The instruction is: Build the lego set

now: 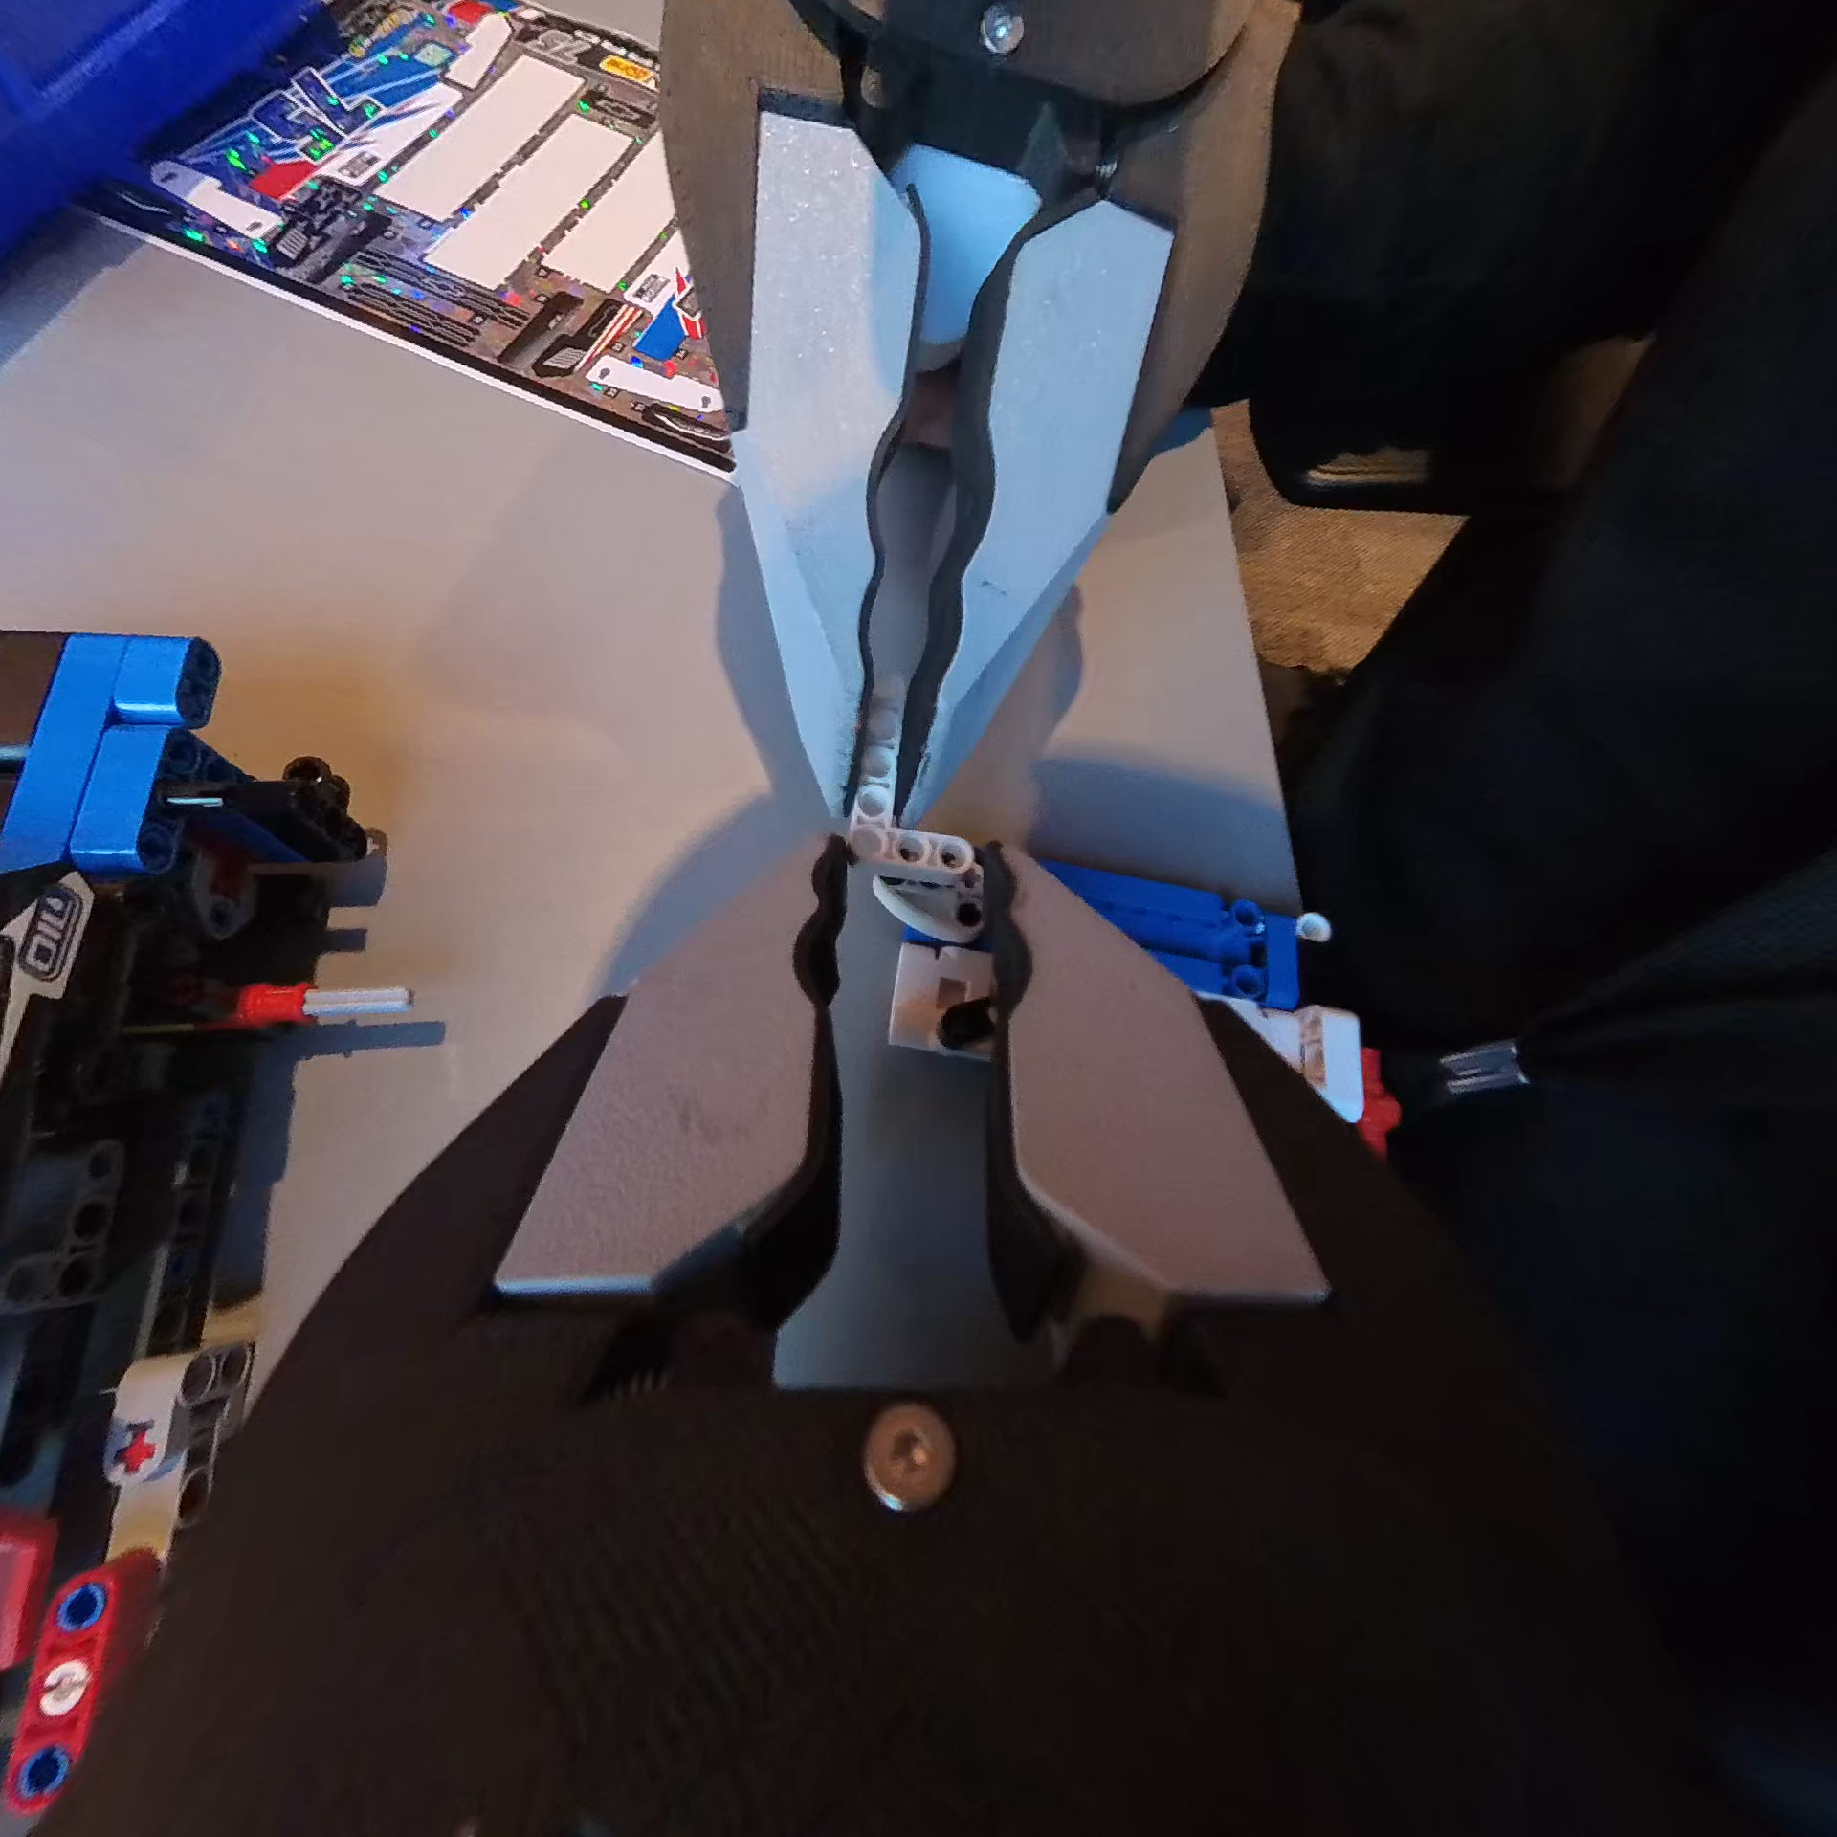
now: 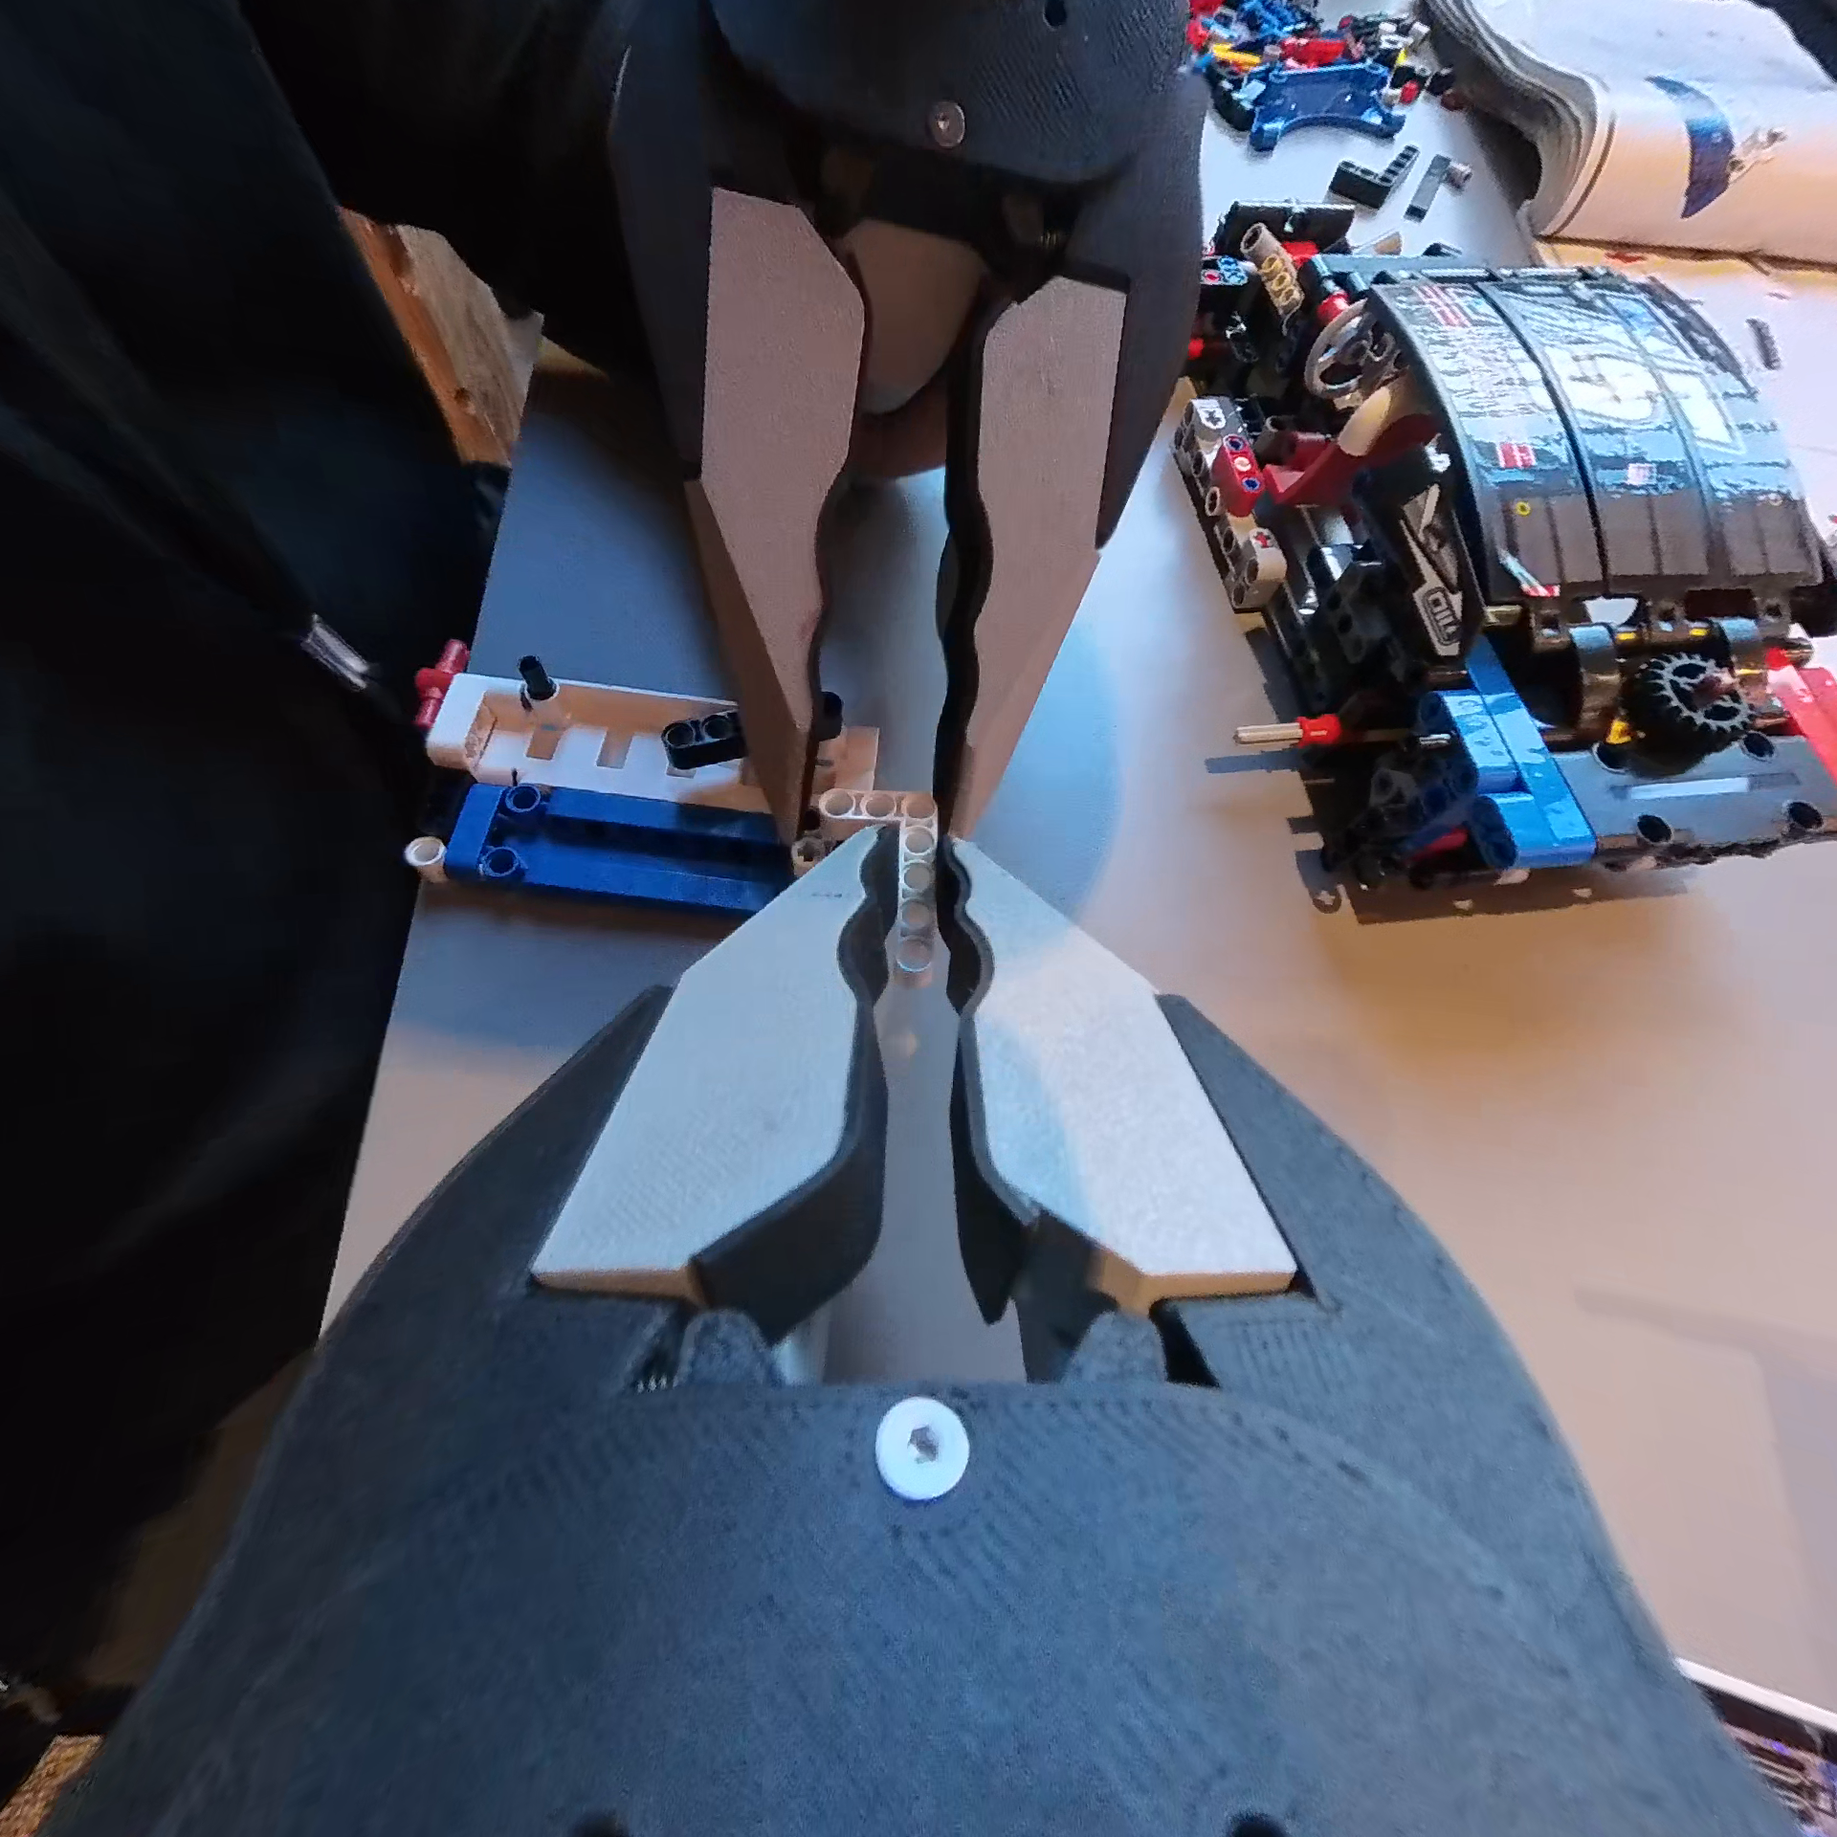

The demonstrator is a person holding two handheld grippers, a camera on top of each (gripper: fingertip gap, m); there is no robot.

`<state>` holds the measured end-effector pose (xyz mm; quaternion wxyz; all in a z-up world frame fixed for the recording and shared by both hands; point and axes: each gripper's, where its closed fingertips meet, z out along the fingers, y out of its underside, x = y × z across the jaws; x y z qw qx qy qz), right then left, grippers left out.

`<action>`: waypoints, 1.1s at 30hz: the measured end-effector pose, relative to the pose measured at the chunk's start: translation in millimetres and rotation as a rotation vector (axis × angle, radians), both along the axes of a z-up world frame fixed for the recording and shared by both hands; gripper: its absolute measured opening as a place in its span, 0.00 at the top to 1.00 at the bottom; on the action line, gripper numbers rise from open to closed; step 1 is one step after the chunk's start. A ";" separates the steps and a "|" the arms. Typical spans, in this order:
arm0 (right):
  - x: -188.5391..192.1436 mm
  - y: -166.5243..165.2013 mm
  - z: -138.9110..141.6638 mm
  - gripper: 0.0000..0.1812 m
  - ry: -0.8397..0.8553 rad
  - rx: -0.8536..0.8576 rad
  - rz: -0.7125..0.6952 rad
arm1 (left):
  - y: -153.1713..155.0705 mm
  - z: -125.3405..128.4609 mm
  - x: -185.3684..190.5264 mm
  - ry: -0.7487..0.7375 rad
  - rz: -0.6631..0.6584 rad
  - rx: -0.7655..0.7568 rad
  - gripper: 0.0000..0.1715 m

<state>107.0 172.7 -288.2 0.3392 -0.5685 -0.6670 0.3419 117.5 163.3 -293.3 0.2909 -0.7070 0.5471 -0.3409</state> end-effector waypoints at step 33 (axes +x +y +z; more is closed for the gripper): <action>1.9 1.2 -3.8 0.97 -0.027 -0.011 0.004 | 2.4 -1.0 2.1 0.048 0.001 0.020 0.87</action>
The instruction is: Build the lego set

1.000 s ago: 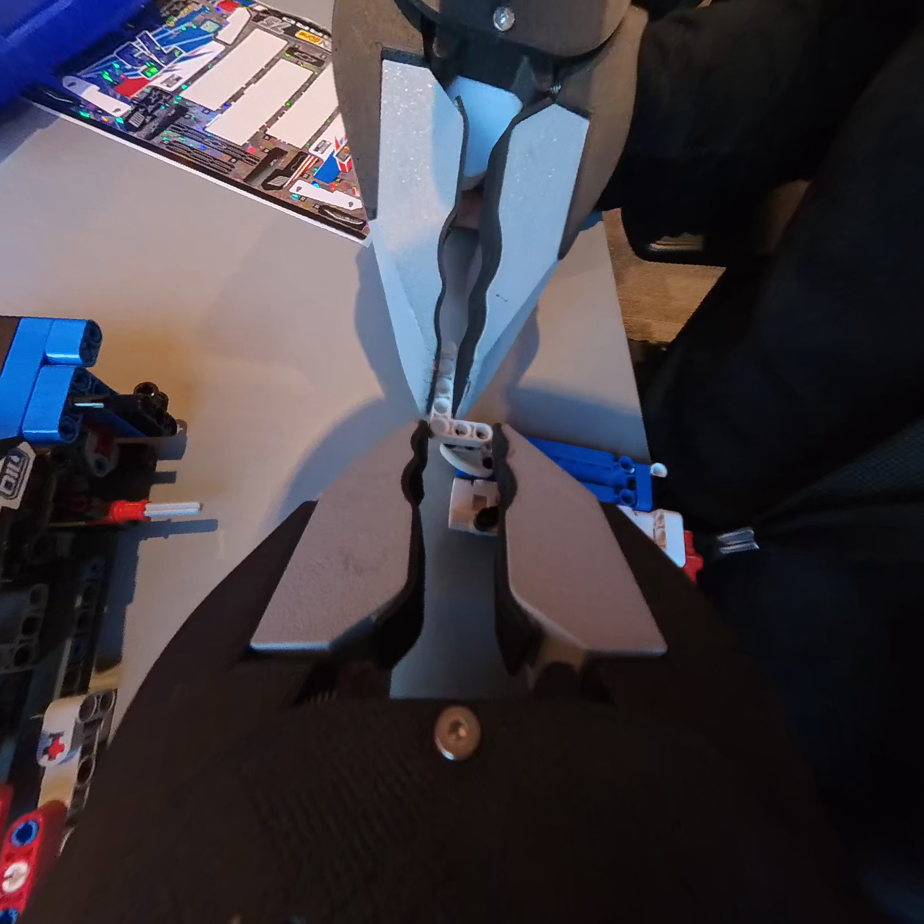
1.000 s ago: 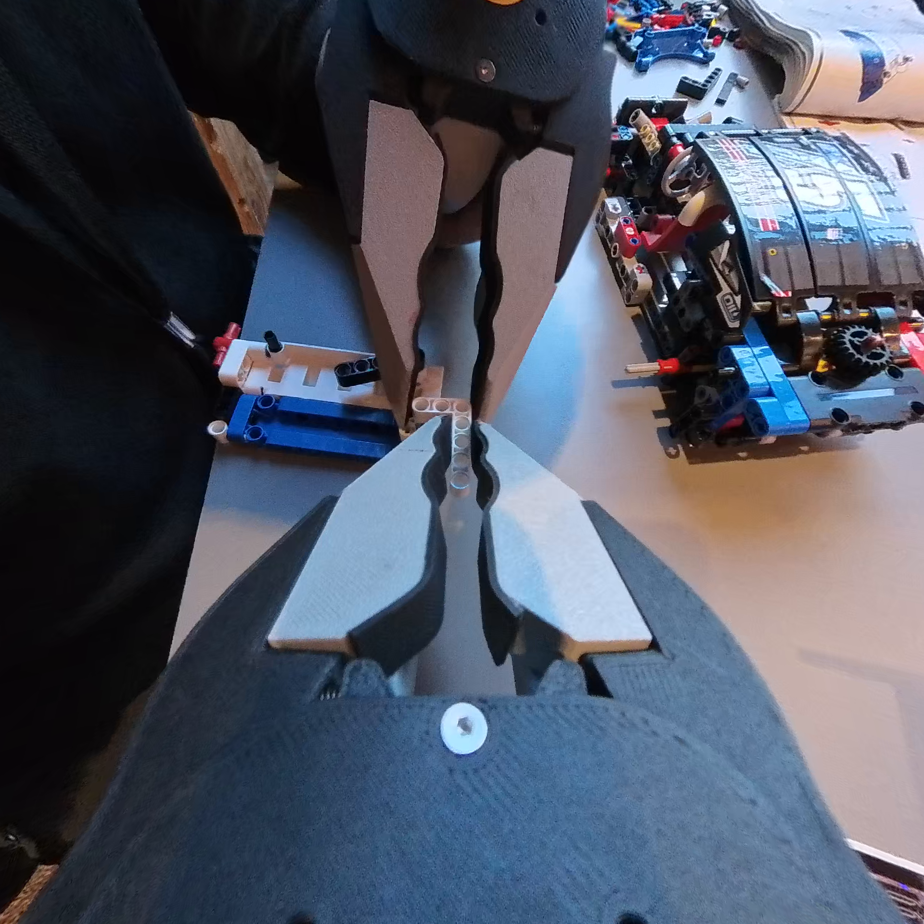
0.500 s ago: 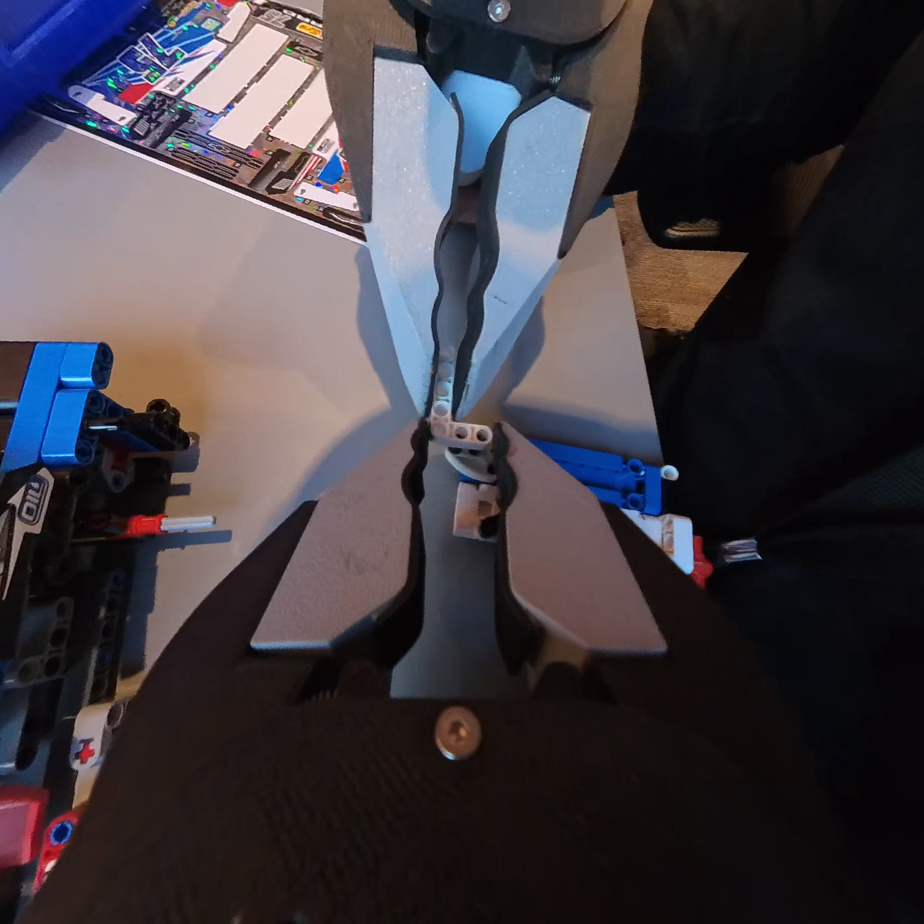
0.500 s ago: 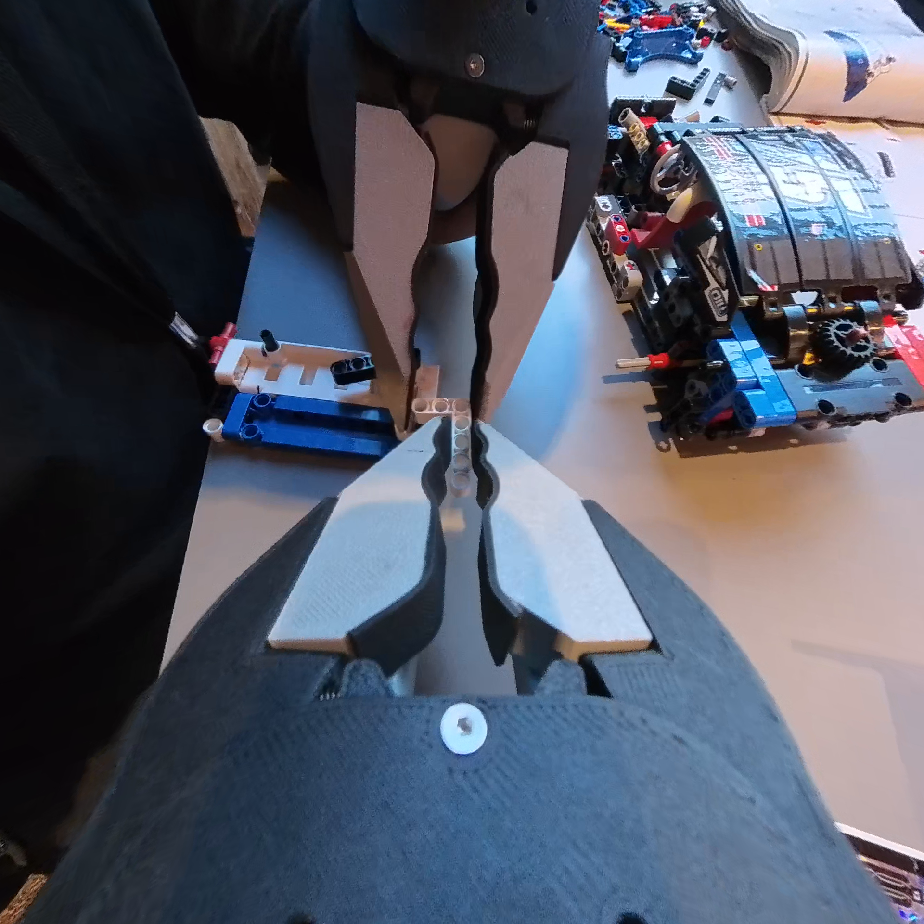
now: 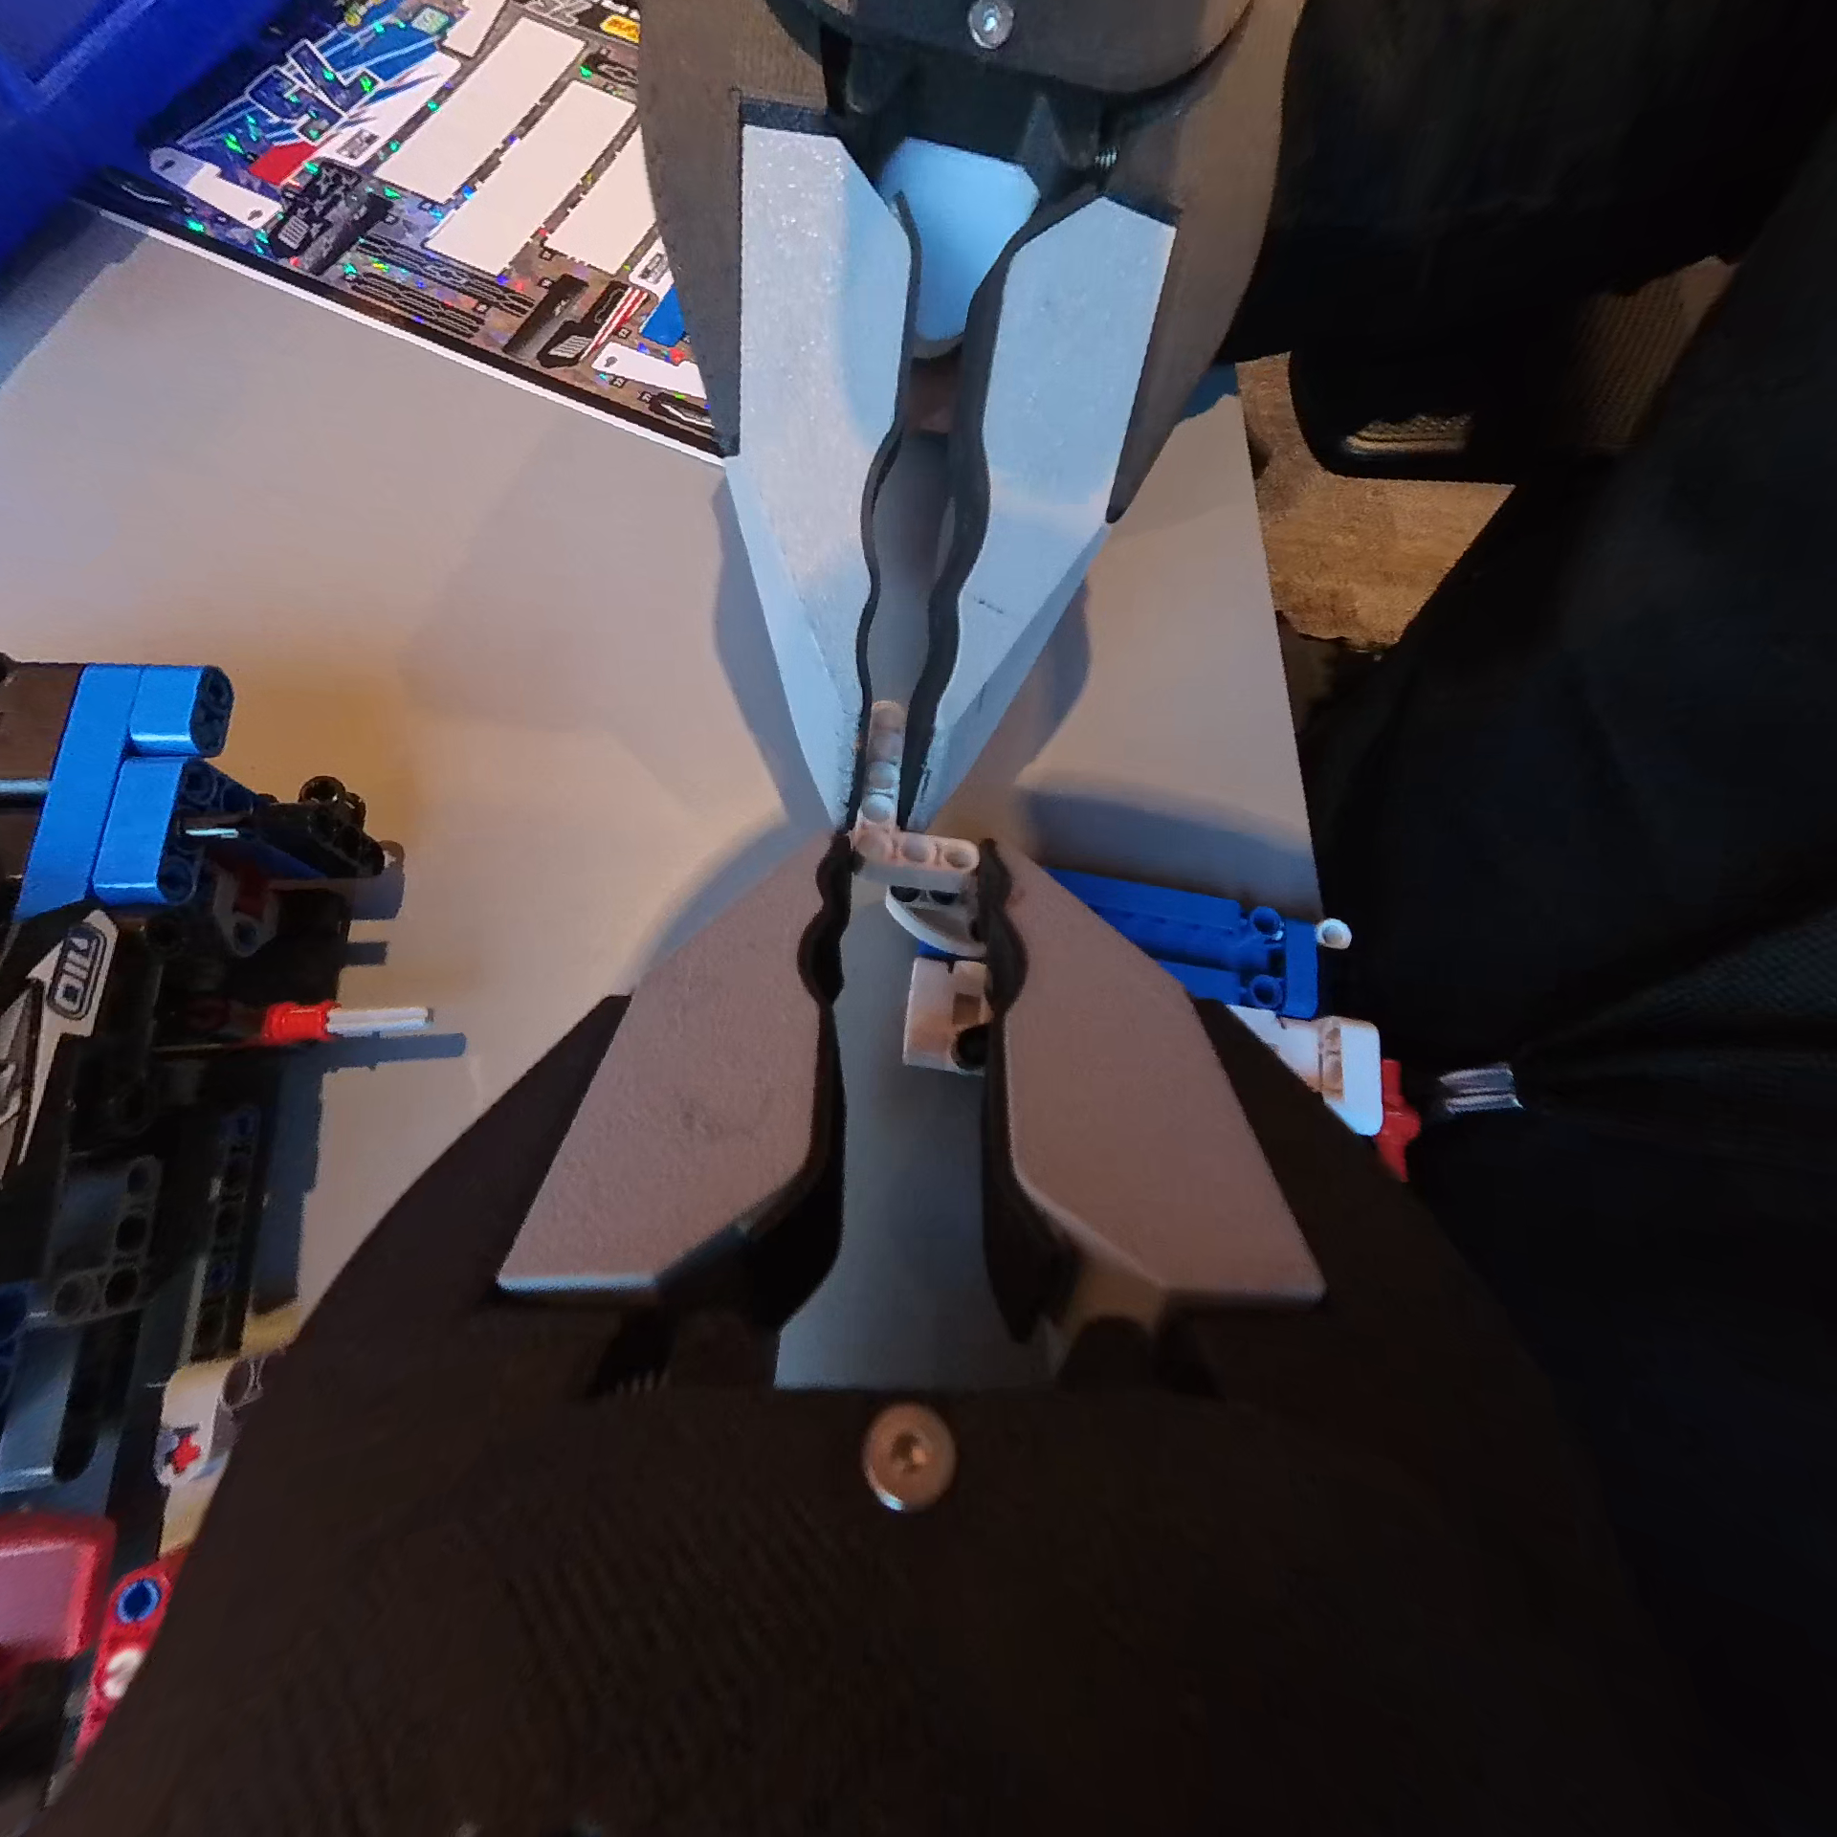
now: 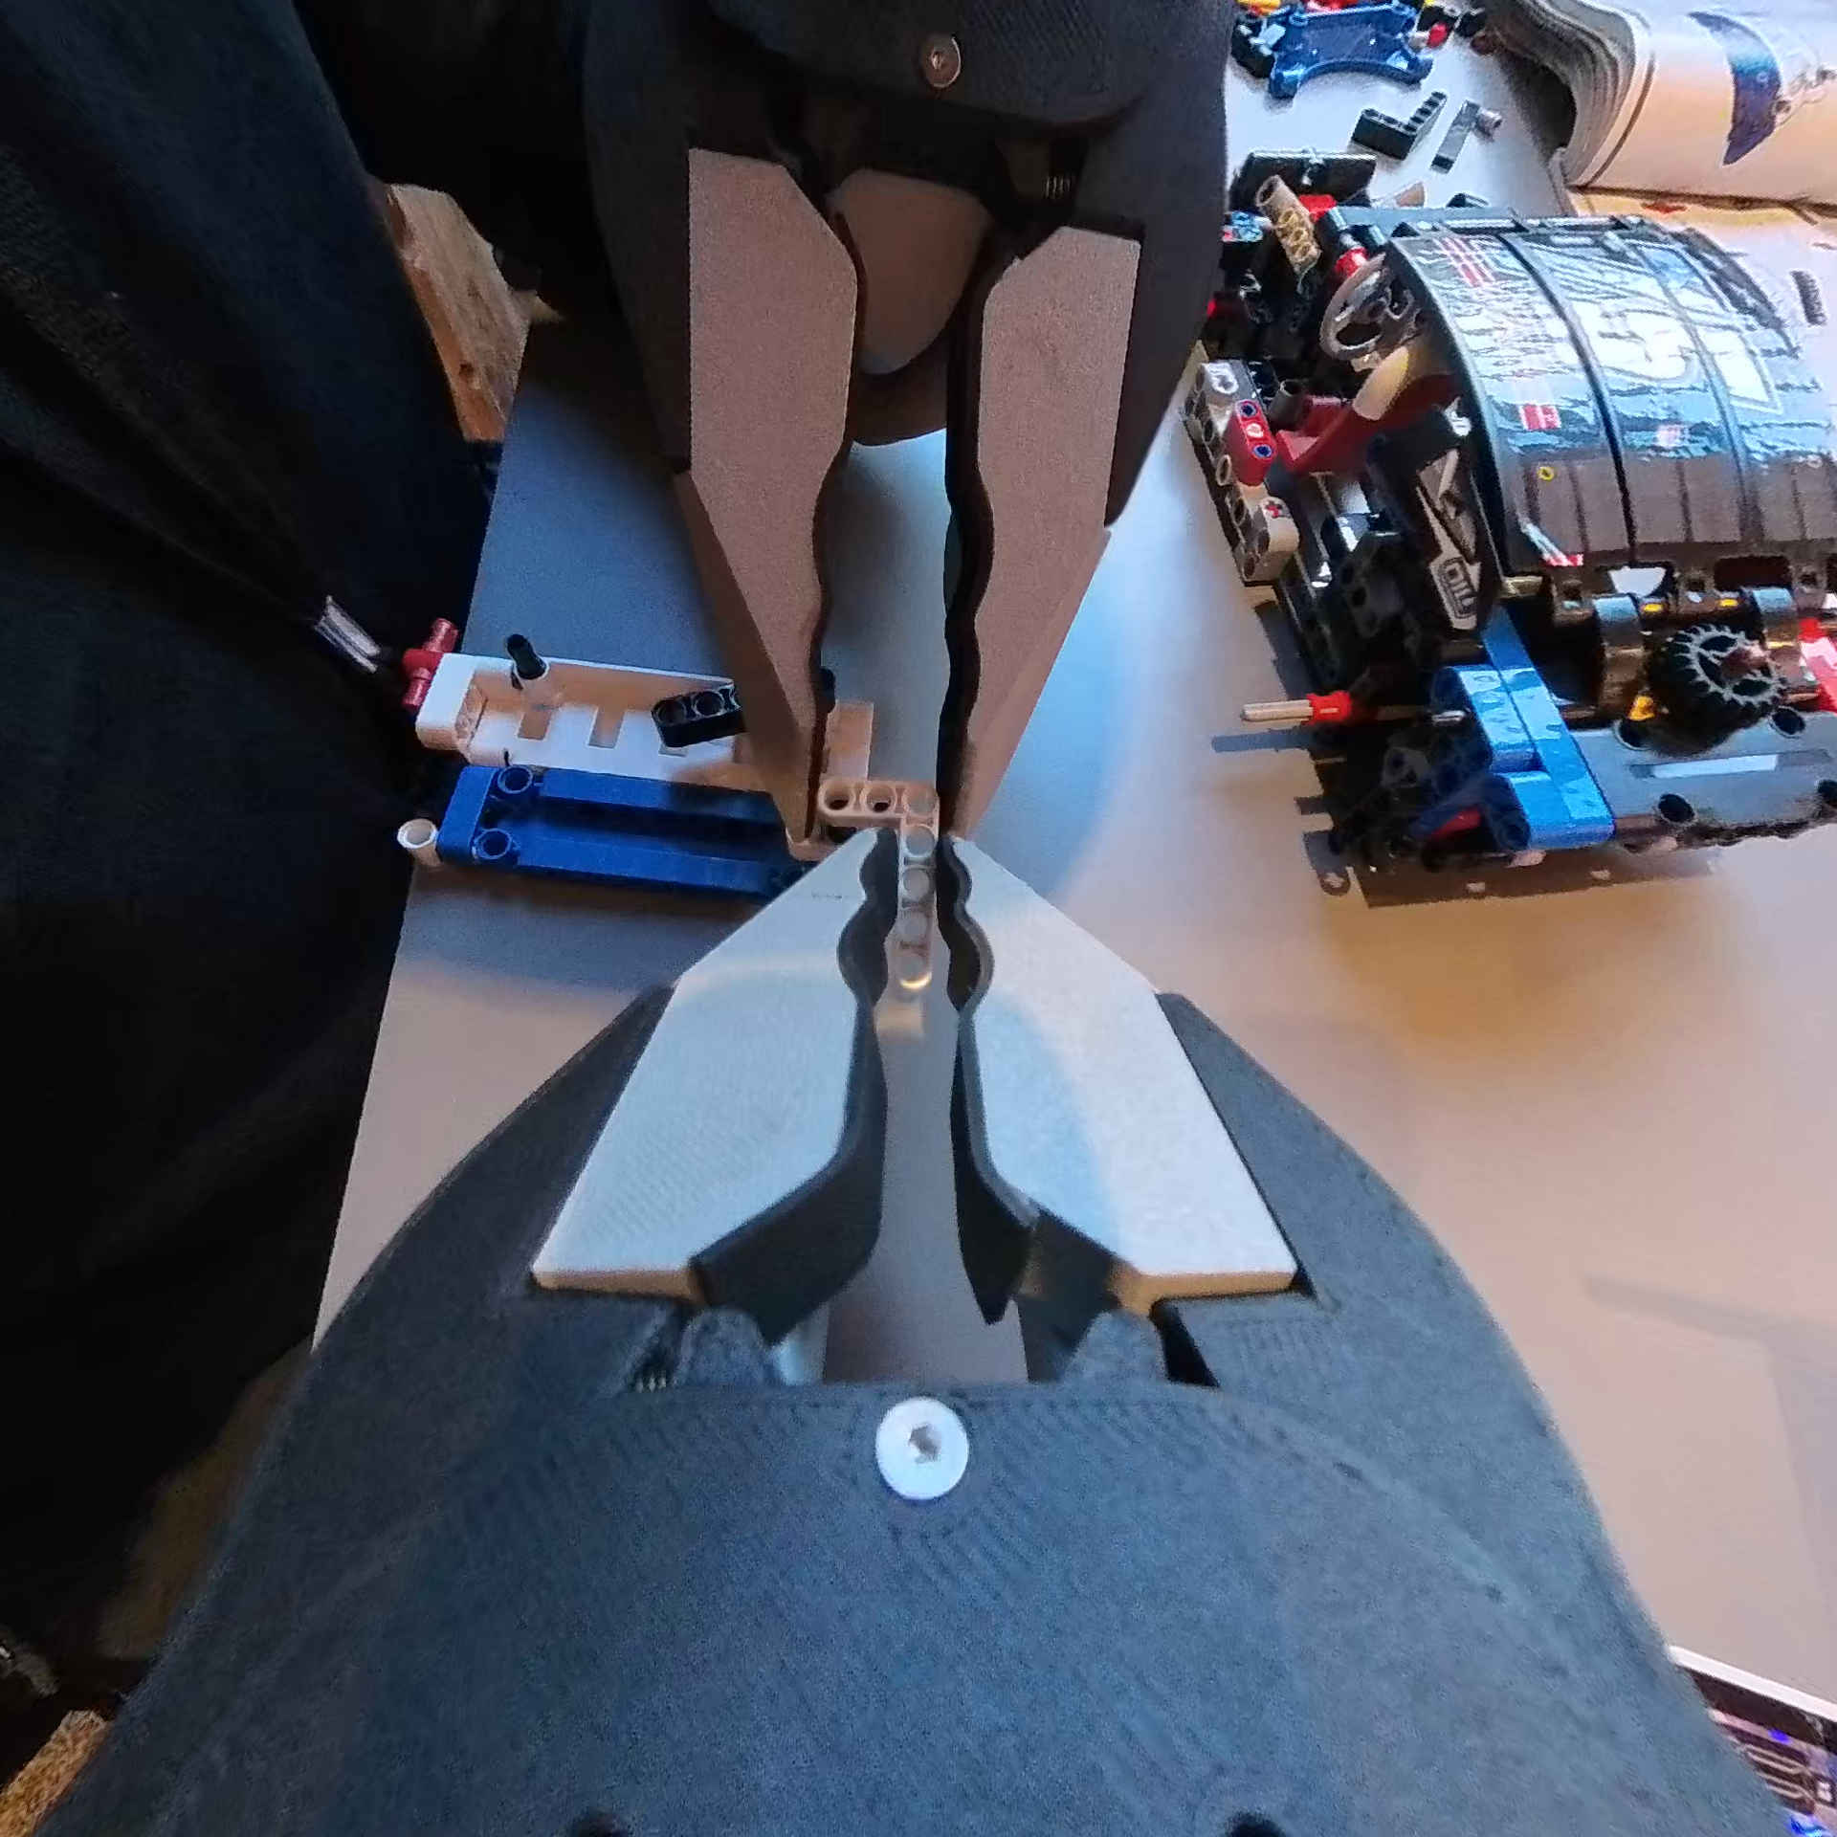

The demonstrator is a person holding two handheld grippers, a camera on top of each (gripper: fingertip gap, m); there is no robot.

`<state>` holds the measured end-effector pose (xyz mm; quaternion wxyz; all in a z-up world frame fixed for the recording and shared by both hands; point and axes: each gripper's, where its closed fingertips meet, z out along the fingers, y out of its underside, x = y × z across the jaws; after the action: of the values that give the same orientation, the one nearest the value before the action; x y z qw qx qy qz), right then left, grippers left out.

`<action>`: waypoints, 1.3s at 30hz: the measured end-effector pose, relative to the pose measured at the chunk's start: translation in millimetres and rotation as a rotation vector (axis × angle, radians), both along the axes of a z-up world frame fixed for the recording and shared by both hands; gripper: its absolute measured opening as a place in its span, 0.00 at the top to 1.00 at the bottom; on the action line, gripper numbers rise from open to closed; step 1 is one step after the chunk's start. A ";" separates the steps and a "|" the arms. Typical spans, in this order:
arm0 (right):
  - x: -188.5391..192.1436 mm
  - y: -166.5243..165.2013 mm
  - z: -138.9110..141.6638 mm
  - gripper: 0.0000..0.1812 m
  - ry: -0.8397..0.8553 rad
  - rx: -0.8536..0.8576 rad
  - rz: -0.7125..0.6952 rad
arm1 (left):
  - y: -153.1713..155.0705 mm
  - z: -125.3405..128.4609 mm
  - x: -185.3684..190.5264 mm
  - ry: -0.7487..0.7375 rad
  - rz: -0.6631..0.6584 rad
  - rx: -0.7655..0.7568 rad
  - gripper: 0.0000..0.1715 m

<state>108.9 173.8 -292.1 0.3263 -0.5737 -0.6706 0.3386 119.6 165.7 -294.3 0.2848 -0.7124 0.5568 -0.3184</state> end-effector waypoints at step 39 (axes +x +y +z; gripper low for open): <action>-7.5 -12.6 -5.1 0.87 -0.288 -0.856 -0.056 | -1.5 3.0 -7.5 -0.070 0.003 0.075 0.87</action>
<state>101.4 161.3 -297.2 -0.0279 -0.7163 -0.4928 0.4932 112.1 164.2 -291.3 0.3312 -0.6906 0.5568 -0.3214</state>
